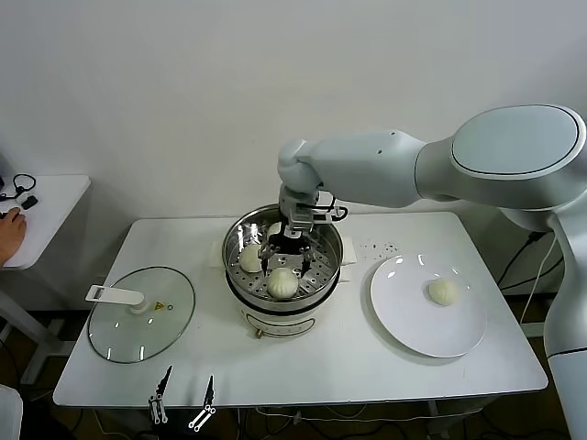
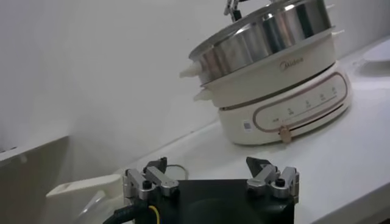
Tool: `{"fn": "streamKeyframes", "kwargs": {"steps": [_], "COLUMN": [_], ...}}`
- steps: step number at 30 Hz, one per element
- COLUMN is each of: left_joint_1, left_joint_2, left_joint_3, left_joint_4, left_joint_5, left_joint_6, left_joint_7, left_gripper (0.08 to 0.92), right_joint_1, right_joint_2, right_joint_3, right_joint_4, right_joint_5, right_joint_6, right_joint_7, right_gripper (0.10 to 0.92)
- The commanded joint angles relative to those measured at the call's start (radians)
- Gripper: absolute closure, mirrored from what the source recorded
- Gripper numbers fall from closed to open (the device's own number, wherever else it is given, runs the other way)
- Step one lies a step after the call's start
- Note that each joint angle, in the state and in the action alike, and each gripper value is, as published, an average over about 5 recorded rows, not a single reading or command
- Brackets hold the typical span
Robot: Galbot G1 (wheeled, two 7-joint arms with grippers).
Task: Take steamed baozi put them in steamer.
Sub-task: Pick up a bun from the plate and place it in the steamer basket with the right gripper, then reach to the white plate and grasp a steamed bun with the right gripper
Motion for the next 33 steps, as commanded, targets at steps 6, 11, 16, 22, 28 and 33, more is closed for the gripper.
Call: {"fn": "streamKeyframes", "kwargs": {"steps": [6, 11, 16, 22, 28, 33], "left_joint_1": [0.010, 0.011, 0.011, 0.009, 0.006, 0.009], "left_joint_2": [0.001, 0.001, -0.001, -0.003, -0.003, -0.007], "left_joint_3": [-0.002, 0.000, 0.003, 0.003, -0.002, 0.002], "left_joint_4": [-0.004, -0.006, -0.006, -0.004, 0.002, 0.002], "left_joint_5": [0.004, 0.006, 0.006, 0.006, 0.004, 0.007], "left_joint_6": [0.000, 0.001, 0.000, -0.001, -0.002, -0.002], "left_joint_7": [0.000, 0.001, 0.001, 0.000, -0.001, -0.001], "left_gripper": [0.177, 0.177, 0.177, 0.177, 0.177, 0.177], "right_joint_1": [0.226, 0.295, 0.298, 0.246, 0.156, 0.075], "right_joint_2": [-0.093, -0.172, -0.270, -0.399, -0.509, -0.580], "right_joint_3": [-0.223, -0.306, -0.342, -0.340, -0.303, -0.230], "right_joint_4": [0.068, 0.087, 0.084, 0.084, 0.054, 0.018], "right_joint_5": [0.369, 0.431, 0.427, 0.428, 0.340, 0.252], "right_joint_6": [-0.139, -0.331, -0.509, -0.639, -0.657, -0.653], "right_joint_7": [-0.142, -0.207, -0.263, -0.273, -0.273, -0.266], "right_gripper": [0.202, 0.203, 0.203, 0.203, 0.203, 0.203]}}
